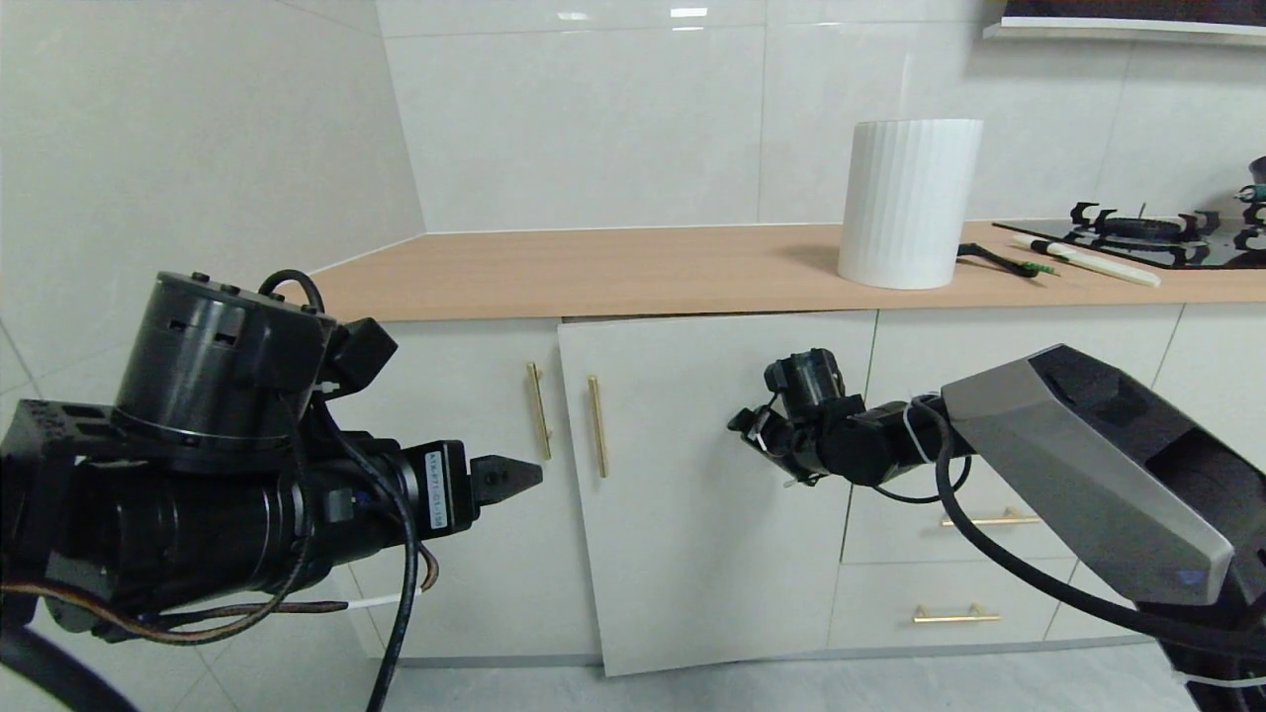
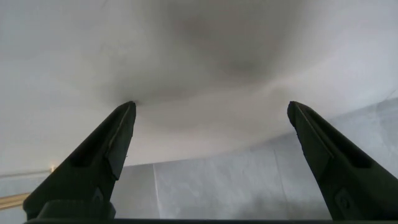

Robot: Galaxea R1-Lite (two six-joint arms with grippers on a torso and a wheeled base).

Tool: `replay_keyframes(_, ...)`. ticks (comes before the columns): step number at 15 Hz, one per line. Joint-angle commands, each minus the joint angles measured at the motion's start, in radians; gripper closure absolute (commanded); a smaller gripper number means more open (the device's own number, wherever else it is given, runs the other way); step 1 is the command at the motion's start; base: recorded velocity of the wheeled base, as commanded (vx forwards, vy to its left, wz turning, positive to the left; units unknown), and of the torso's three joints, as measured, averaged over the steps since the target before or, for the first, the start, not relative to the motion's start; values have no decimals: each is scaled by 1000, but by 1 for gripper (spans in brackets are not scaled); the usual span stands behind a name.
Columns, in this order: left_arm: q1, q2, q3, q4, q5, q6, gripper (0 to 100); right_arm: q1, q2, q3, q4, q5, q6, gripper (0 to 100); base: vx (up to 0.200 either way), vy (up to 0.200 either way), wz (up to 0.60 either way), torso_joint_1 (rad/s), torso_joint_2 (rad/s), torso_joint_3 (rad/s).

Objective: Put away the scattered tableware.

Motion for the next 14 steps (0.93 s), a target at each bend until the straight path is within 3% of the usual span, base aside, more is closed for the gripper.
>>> replay_keyframes(1, 1, 1, 0, 0, 1, -1, 0, -7, 21, -21, 1, -6, 1, 0, 0, 0, 0, 0, 0, 0)
replay_keyframes(14, 1, 1, 0, 0, 0, -1, 0, -16, 38, -61, 4, -46, 16, 0, 0, 0, 0, 0, 0, 0)
